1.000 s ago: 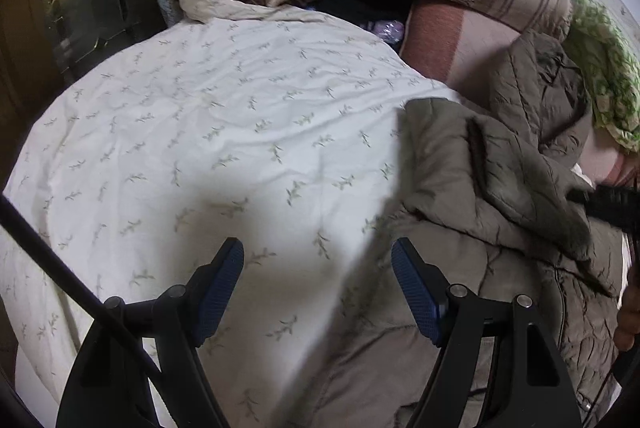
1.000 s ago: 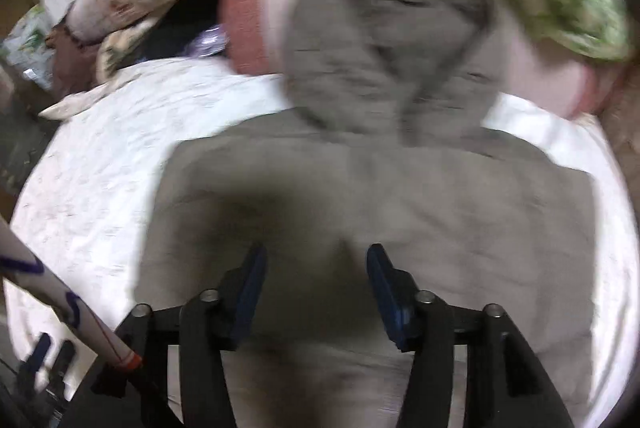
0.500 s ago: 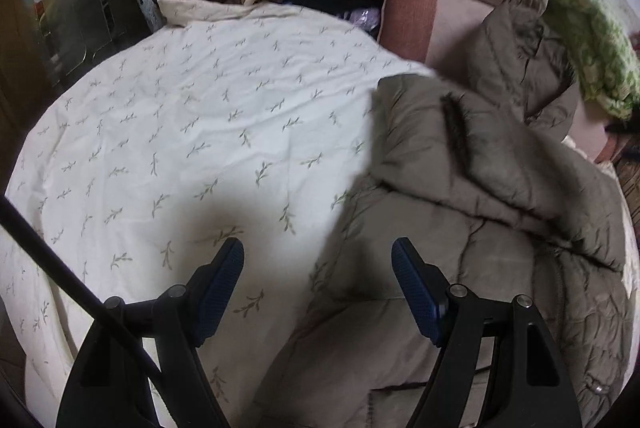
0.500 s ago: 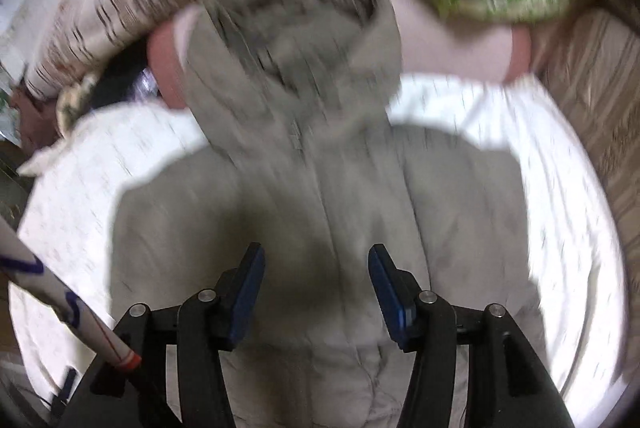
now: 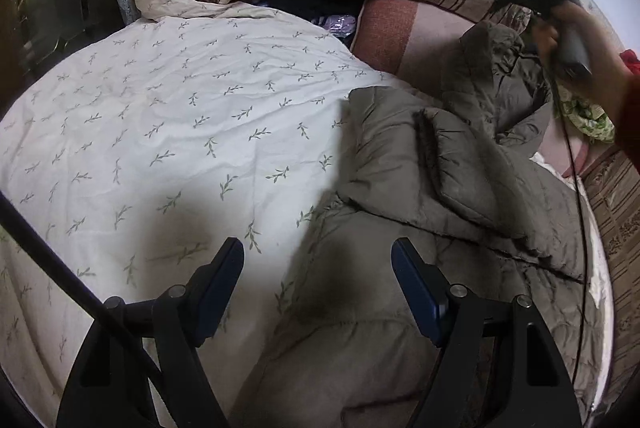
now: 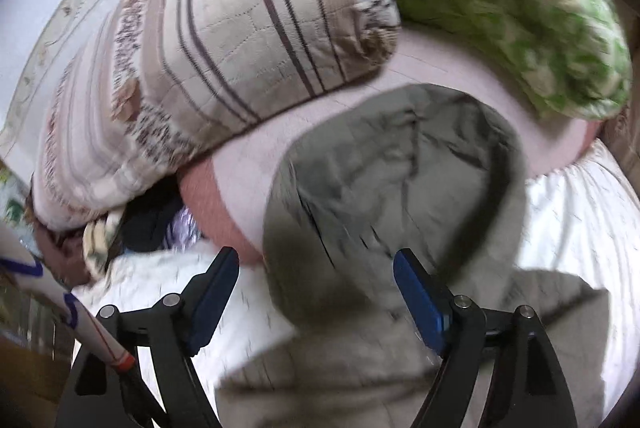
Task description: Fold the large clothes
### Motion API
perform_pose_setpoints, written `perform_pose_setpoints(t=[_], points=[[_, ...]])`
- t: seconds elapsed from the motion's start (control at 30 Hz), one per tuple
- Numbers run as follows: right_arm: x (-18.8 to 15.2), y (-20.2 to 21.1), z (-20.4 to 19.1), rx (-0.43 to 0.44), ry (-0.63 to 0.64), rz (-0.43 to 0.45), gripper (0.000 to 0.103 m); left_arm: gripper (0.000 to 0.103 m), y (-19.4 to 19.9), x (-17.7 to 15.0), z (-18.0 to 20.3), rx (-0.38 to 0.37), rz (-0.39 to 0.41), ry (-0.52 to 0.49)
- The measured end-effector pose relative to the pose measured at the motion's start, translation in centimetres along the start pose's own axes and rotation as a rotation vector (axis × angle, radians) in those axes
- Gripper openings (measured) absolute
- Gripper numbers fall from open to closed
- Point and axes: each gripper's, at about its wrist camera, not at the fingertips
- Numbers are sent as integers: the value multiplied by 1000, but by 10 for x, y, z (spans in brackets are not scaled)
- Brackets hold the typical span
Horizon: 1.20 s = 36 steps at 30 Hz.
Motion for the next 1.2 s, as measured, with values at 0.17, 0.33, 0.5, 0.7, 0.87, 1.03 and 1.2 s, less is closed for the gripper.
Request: perform_pose_setpoints(t=[0.17, 0.33, 0.5, 0.7, 0.87, 1.03, 1.2], points=[[16, -56, -13, -78, -12, -4, 84, 75, -20, -2, 3, -16, -62, -24], [1, -59, 8, -62, -30, -53, 7, 75, -17, -1, 3, -19, -60, -20], [-31, 20, 7, -42, 103, -21, 7, 75, -3, 2, -5, -13, -30, 12], [-113, 139, 26, 58, 188, -40, 6, 75, 10, 1, -21, -19, -14, 63], [-215, 197, 49, 115, 247, -51, 6, 75, 16, -1, -32, -23, -5, 95], [-276, 147, 82, 72, 167, -150, 6, 75, 17, -5, -37, 7, -8, 106], [-271, 88, 108, 54, 46, -240, 6, 75, 16, -7, -32, 37, -5, 68]])
Point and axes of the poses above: each gripper's, at about its wrist camera, not at the fingertips, and y roughly against the way its jaws point, z to its right, x to its top, and after that the axes turned 5 degrees about -y, right-handed
